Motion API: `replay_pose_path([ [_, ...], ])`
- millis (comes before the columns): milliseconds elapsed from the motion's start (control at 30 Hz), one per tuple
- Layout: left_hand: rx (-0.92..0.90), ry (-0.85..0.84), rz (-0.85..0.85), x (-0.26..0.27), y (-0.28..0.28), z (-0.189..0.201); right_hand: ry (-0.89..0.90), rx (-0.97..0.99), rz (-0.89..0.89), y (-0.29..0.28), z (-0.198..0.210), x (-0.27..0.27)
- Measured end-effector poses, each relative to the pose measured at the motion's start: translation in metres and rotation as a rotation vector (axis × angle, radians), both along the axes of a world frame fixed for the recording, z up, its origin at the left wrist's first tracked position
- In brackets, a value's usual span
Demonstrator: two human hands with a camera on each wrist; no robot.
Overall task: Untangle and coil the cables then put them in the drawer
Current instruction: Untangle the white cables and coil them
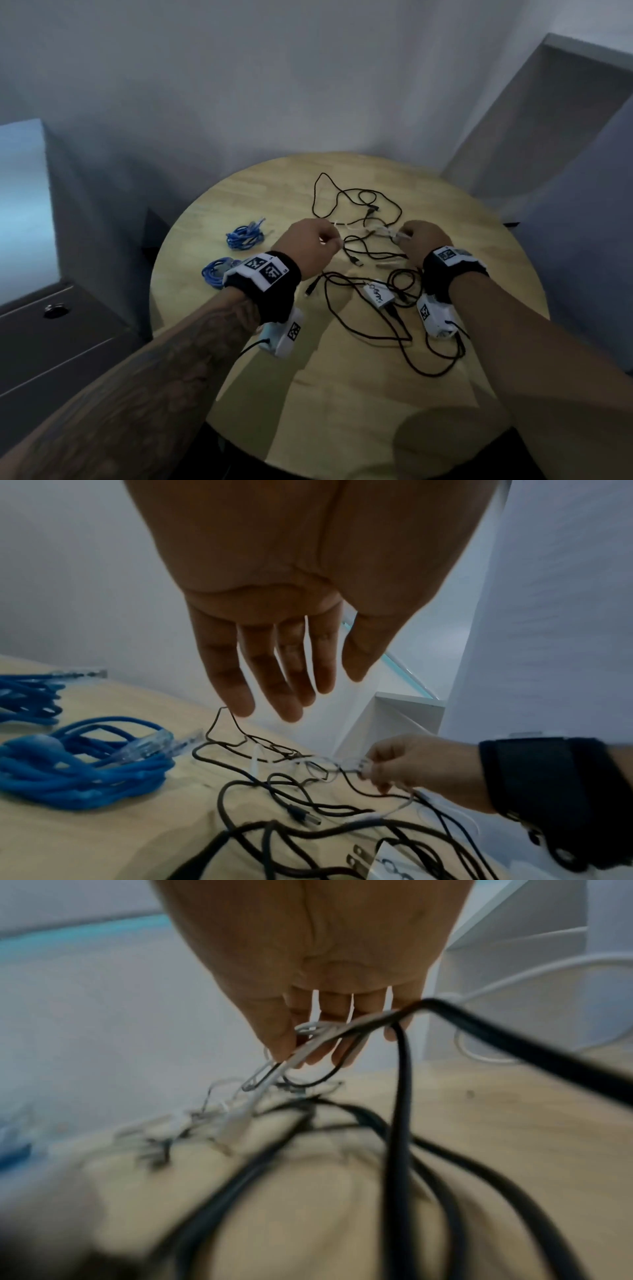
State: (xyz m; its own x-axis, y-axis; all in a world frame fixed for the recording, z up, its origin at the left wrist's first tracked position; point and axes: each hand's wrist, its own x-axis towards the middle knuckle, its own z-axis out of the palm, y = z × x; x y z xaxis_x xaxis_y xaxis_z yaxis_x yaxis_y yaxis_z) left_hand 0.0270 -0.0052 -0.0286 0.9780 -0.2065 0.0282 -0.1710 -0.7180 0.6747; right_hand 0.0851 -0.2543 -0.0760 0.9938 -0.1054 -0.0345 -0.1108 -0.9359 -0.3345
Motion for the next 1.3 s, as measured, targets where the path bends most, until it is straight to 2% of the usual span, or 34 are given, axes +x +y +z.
replay_pose_path([
  [133,-0.186,-0.047,0.068,0.009,-0.004,-0.002,-0.206,0.079,0.025,-0.008,0.032,-0.002],
  [233,-0.255,-0.071,0.101,0.011,-0.007,0.0,-0.365,0.054,0.06,-0.011,0.055,-0.013],
  [300,-0.294,-0.091,0.111,0.011,-0.009,0.003,-0.442,0.115,0.071,-0.011,0.069,-0.021],
  [433,-0.366,-0.222,0.051,0.007,-0.016,0.014,-0.387,0.404,0.21,0.004,0.105,-0.047],
  [567,-0.404,-0.179,-0.037,0.006,-0.028,0.017,-0.316,0.57,0.334,0.023,0.126,-0.068],
  [733,-0.597,-0.065,0.004,0.0,-0.03,0.015,-0.431,0.793,0.236,0.039,0.134,-0.076],
  [800,-0.672,-0.095,0.095,-0.013,-0.032,0.018,-0.445,0.839,0.19,0.045,0.13,-0.078],
  [833,-0.683,-0.161,0.147,-0.021,-0.033,0.022,-0.444,0.835,0.173,0.048,0.127,-0.079],
  [900,-0.602,-0.38,0.116,-0.037,-0.031,0.029,-0.436,0.817,0.134,0.055,0.121,-0.082],
  [967,-0.329,-0.521,-0.125,-0.045,-0.029,0.033,-0.415,0.839,0.1,0.062,0.117,-0.085],
  [1033,-0.066,-0.563,-0.316,-0.048,-0.028,0.028,-0.38,0.89,0.084,0.068,0.113,-0.088],
  [1067,-0.025,-0.538,-0.351,-0.05,-0.027,0.027,-0.361,0.907,0.077,0.07,0.112,-0.091],
  [1133,-0.06,-0.47,-0.374,-0.052,-0.025,0.024,-0.341,0.981,0.031,0.071,0.111,-0.094],
  [1233,-0.184,-0.379,-0.362,-0.061,-0.026,0.022,-0.284,1.294,-0.081,0.073,0.113,-0.098],
  [1300,-0.247,-0.285,-0.303,-0.067,-0.027,0.024,-0.224,1.396,-0.113,0.075,0.111,-0.101],
])
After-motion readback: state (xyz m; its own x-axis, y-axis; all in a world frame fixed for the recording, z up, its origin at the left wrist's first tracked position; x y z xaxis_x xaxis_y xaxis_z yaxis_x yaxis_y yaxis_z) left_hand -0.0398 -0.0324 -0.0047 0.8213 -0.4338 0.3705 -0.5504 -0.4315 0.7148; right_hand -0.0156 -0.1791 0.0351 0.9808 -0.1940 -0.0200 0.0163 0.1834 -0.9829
